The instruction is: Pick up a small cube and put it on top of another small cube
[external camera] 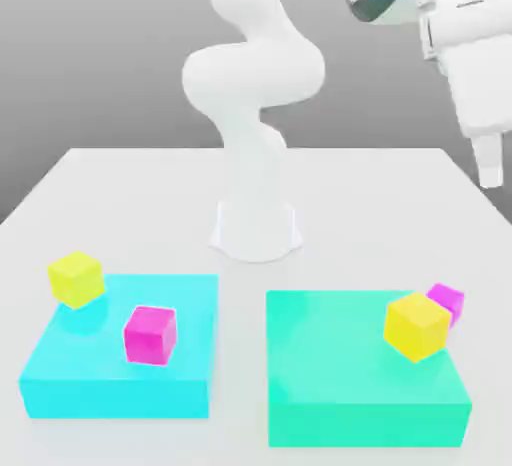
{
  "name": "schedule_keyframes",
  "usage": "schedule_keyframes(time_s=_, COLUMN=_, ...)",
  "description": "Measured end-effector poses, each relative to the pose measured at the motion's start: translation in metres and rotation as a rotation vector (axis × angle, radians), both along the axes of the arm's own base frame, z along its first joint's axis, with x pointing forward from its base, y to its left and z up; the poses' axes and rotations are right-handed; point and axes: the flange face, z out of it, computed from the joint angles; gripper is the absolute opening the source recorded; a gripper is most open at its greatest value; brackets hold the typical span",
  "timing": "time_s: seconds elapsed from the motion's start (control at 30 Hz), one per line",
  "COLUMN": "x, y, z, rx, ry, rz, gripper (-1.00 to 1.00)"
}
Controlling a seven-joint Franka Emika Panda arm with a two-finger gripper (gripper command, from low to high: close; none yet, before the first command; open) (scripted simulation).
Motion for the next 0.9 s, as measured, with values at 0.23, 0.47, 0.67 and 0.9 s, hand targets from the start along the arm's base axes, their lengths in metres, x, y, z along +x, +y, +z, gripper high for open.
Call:
schedule_keyframes(time_s=0.23, x=-0.066, y=0.051, z=-0.105, rx=-0.156, ry=0.083, rz=0.479, gripper=0.0)
schedule_keyframes(time_s=0.47, x=-0.15, y=0.069, z=-0.195, rx=-0.285, ry=0.159, rz=0.95, gripper=0.0)
schedule_keyframes(time_s=0.67, x=-0.153, y=0.067, z=-0.253, rx=-0.292, ry=0.168, rz=0.976, gripper=0.0)
schedule_keyframes(time_s=0.9, x=-0.153, y=0.066, z=-0.264, rx=-0.294, ry=0.17, rz=0.976, gripper=-1.0)
